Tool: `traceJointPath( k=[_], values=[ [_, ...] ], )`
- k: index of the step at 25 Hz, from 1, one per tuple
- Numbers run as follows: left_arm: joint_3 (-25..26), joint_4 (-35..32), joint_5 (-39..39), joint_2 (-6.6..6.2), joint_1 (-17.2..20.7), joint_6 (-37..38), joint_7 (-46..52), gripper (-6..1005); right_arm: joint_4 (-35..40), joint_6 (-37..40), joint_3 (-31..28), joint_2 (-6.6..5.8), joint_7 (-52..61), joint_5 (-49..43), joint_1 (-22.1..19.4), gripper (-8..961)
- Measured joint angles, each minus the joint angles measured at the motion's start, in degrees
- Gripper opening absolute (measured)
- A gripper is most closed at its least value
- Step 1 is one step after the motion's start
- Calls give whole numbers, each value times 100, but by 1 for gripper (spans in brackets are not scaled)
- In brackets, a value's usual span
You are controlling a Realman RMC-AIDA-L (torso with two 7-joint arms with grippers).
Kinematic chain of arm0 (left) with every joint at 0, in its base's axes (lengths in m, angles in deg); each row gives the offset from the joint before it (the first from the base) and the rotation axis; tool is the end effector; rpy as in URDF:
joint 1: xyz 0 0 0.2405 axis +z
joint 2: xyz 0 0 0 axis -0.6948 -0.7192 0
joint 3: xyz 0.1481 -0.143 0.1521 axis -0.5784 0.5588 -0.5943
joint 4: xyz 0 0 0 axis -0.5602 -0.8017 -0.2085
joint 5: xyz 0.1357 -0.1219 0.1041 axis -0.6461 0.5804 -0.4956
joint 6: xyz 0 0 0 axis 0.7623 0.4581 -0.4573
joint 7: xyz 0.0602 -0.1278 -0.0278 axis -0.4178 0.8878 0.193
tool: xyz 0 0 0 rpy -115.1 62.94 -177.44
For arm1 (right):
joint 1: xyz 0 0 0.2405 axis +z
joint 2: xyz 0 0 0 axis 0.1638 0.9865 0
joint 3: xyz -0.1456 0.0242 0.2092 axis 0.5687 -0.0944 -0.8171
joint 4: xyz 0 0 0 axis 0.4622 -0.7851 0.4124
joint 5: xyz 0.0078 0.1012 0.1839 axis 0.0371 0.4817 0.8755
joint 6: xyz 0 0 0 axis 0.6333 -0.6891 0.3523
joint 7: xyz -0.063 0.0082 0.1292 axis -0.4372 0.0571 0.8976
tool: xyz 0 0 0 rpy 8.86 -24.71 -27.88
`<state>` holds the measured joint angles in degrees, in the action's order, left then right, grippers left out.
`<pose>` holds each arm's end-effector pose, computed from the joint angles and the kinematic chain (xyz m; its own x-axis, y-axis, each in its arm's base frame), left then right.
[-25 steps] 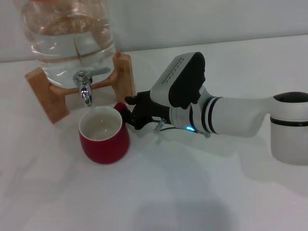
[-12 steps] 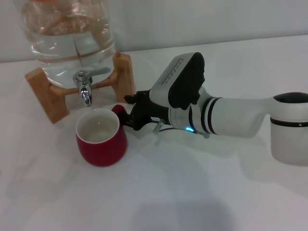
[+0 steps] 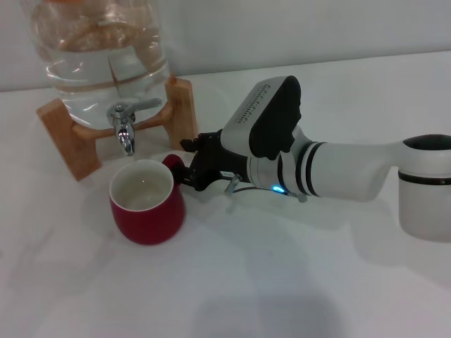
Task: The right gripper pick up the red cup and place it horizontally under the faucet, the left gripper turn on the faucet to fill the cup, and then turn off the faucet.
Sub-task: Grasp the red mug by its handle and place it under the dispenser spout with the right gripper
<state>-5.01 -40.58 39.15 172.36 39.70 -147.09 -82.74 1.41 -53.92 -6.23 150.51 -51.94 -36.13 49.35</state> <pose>-0.3607 0.2035 0.1149 0.3120 0.3232 0.8934 0.8766 -0.4604 -0.1396 0.1638 0.3863 -0.1259 0.9002 -0.2162 -0.3780 -0.3944 -0.7729 -0.4971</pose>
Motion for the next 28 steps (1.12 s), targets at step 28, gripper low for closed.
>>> traceJointPath(
  k=[28],
  values=[
    [0, -7, 8, -3, -4, 40, 0, 892, -39, -513, -405, -174, 1341, -1542, -215, 454]
  ],
)
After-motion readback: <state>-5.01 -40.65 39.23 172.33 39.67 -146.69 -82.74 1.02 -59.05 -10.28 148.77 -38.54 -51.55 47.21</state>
